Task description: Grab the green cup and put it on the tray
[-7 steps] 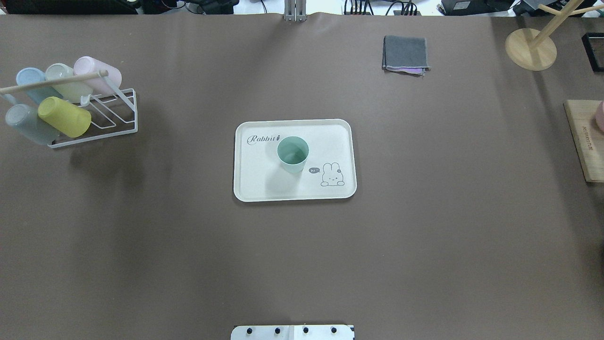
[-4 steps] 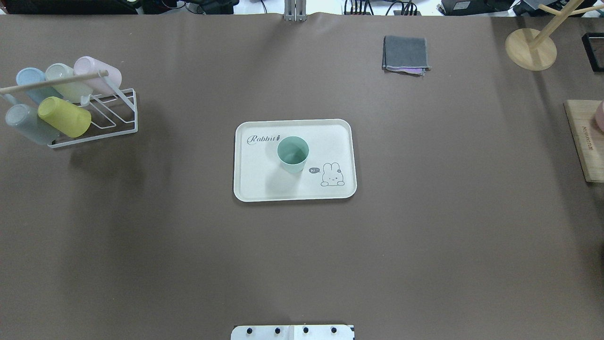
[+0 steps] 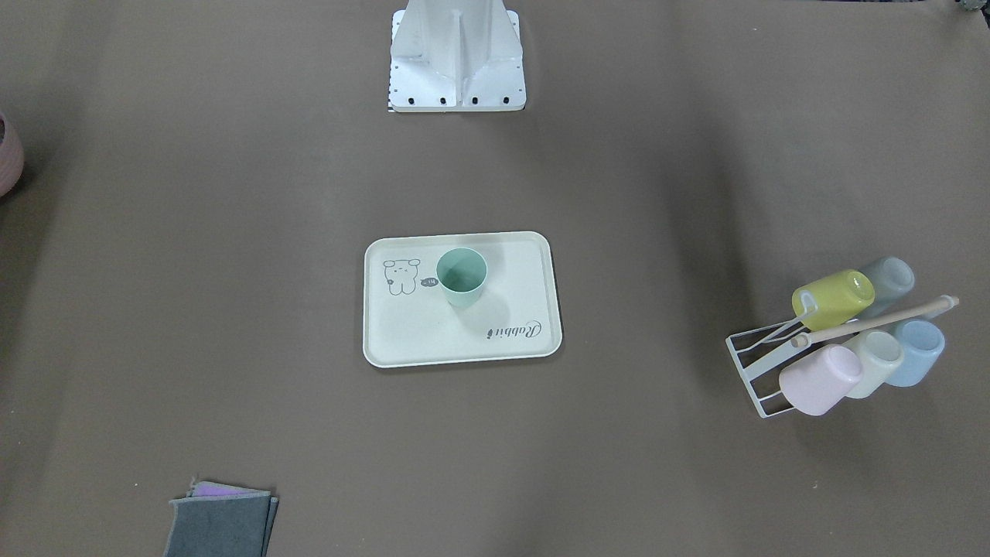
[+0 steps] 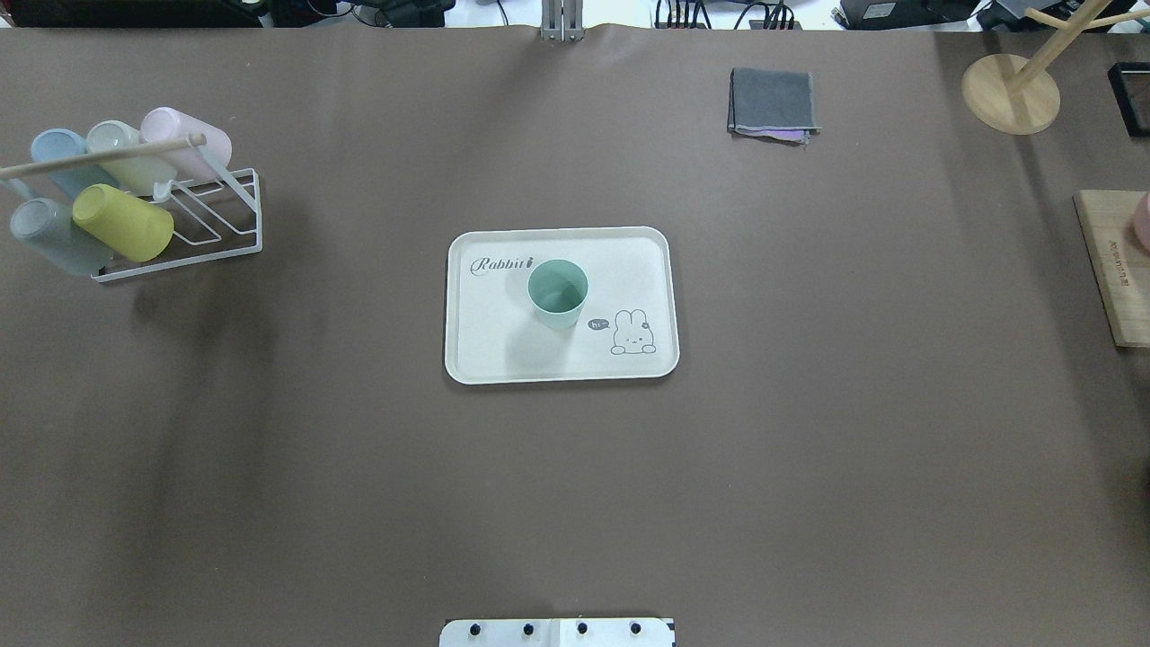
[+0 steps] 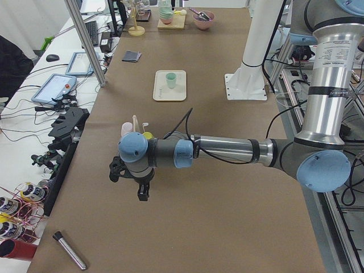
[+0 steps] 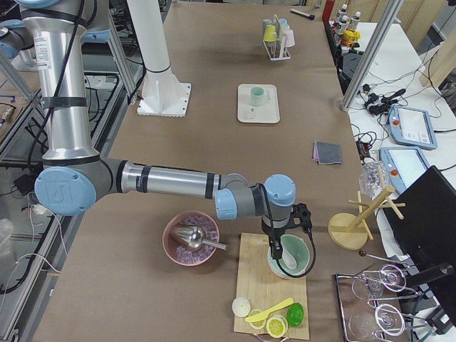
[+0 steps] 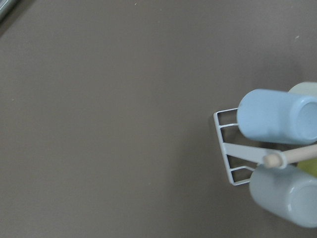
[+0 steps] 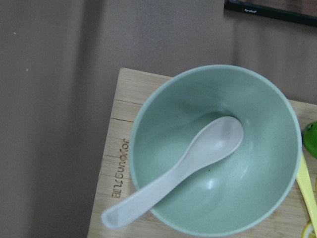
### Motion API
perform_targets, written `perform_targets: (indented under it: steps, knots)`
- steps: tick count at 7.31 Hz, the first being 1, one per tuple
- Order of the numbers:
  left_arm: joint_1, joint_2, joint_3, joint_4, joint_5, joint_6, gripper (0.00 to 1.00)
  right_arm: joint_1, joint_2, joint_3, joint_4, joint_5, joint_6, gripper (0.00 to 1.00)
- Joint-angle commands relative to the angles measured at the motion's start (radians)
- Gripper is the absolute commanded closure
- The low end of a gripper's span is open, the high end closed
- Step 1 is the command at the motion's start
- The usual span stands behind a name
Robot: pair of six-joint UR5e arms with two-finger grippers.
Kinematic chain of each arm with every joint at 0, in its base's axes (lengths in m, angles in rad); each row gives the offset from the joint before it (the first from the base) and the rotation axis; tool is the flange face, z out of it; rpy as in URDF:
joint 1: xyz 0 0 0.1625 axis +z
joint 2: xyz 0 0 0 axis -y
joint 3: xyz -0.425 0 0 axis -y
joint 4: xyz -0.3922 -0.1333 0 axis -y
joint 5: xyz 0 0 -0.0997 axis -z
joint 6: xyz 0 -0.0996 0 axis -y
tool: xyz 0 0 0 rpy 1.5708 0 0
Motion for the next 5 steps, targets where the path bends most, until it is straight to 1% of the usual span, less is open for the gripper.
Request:
perform_targets:
  steps: [1, 5]
  knots:
    - [0.0, 0.042, -0.006, -0.016, 0.002, 0.008, 0.01, 0.0, 0.0, 0.001, 0.0, 0.002, 0.003, 0.0]
    - [-0.002, 0.046, -0.014, -0.016, 0.0, -0.005, 0.01, -0.002, 0.006, 0.001, 0.0, 0.002, 0.003, 0.0]
